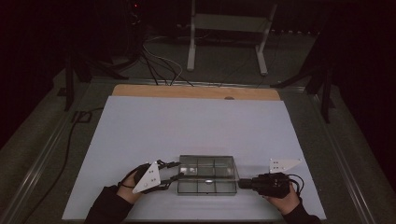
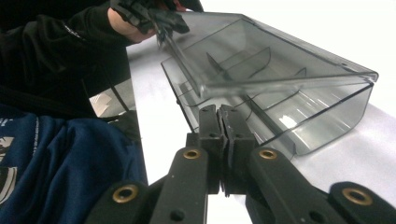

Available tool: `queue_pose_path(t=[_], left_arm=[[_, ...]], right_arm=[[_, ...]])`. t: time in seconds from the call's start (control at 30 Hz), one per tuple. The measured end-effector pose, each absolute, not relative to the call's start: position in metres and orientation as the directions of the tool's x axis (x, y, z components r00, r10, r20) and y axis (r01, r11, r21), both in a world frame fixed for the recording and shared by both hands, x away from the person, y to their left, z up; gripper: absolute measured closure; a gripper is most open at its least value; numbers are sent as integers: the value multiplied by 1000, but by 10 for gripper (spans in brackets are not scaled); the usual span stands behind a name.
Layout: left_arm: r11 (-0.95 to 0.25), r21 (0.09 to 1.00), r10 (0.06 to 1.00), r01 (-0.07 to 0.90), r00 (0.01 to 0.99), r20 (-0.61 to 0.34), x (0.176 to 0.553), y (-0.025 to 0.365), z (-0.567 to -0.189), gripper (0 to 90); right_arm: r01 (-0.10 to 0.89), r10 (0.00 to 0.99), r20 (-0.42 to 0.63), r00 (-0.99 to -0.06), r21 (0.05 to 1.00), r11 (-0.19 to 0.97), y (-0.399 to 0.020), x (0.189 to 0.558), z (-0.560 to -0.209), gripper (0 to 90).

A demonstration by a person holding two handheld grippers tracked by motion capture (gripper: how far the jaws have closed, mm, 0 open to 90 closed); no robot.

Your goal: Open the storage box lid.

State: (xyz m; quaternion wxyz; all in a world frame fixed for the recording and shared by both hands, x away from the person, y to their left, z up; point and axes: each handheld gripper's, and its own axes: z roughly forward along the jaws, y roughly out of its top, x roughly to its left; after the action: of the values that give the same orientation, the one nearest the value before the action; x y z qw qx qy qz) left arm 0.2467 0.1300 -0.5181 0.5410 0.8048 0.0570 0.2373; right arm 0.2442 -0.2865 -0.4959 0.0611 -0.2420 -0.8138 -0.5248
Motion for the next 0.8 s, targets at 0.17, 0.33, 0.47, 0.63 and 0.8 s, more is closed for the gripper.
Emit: queue_pose_path(t=[0.17,0.33,0.47,0.63,0.8], left_arm=[[-400,902,350,-166,881,317,249,130,-516,656],[-387,908,360,-162,880,311,251,130,-515,670],[-376,913,367,-159,879,304,252,129,-515,675],[-360,921,372,-151,882,290,255,128,-513,691],[-342,928,387,-145,879,280,257,127,-513,692]], right_arm=[[458,369,327,-870,813,359,-286,244,-499,811],[454,468,263,-844,815,360,-286,246,-499,680],[409,514,187,-837,838,362,-286,251,-499,597],[336,521,98,-848,860,385,-279,255,-495,575],[307,531,64,-845,871,383,-271,259,-493,601]])
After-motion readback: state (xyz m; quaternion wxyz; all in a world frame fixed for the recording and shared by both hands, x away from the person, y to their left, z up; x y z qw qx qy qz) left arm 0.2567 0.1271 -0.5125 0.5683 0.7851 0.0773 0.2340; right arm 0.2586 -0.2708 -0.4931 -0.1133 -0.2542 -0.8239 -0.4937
